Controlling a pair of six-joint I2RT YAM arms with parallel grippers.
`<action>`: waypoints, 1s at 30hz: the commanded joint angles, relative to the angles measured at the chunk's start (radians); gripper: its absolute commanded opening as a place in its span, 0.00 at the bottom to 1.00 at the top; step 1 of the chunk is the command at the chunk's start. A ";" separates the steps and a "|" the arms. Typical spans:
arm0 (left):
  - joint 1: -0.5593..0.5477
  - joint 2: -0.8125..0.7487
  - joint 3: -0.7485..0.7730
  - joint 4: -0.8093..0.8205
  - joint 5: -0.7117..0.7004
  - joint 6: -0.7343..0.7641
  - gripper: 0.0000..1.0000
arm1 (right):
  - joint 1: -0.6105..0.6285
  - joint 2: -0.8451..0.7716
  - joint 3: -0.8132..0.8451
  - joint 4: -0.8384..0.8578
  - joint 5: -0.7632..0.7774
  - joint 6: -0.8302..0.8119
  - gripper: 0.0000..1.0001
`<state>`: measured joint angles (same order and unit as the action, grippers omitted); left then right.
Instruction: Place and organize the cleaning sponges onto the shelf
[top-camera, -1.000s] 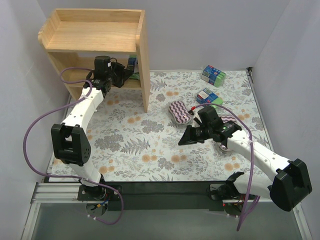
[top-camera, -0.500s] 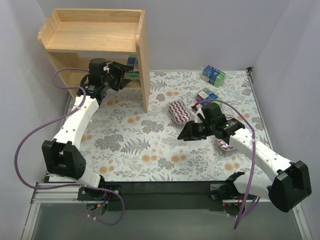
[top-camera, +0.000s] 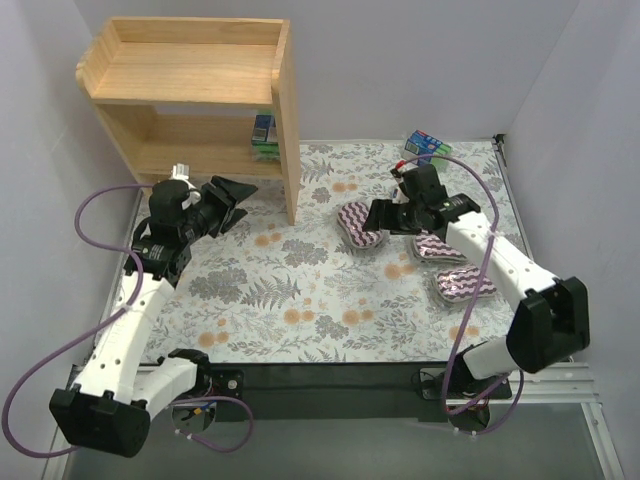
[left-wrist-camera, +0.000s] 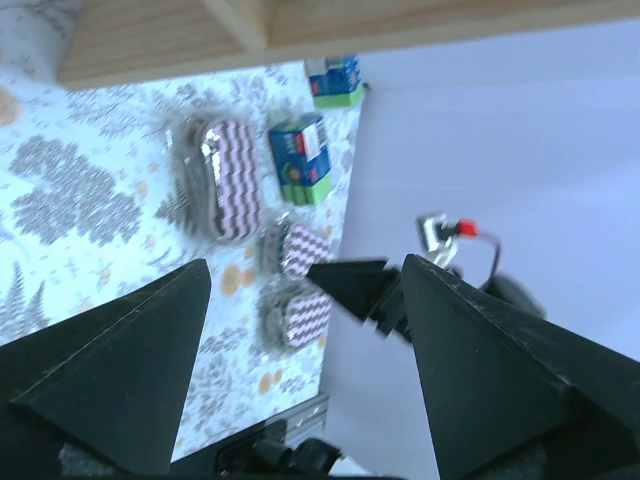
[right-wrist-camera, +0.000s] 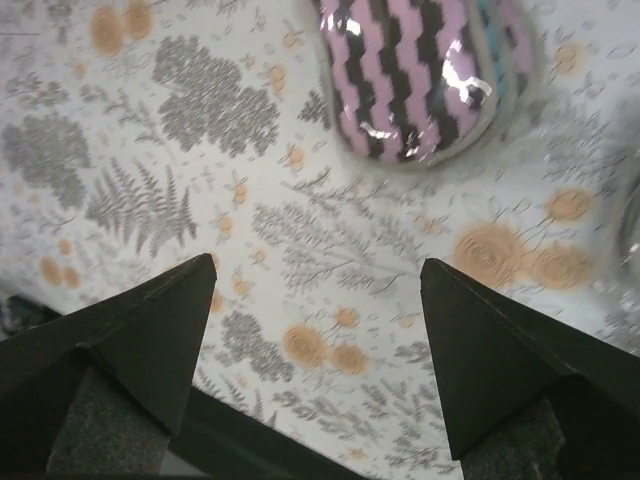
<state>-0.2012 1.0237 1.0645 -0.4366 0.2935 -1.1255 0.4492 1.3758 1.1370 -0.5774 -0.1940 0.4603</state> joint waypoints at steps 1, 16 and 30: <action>-0.006 -0.103 -0.089 -0.059 0.053 0.085 0.71 | -0.001 0.121 0.121 -0.002 0.166 -0.171 0.80; -0.007 -0.369 -0.232 -0.324 0.081 0.208 0.71 | -0.017 0.546 0.296 0.131 0.147 -0.364 0.85; -0.007 -0.399 -0.342 -0.415 0.039 0.302 0.69 | -0.001 0.364 -0.215 0.505 -0.240 0.220 0.57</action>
<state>-0.2050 0.6209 0.7597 -0.8150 0.3298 -0.8650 0.4145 1.7813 1.0569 -0.1547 -0.3092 0.4248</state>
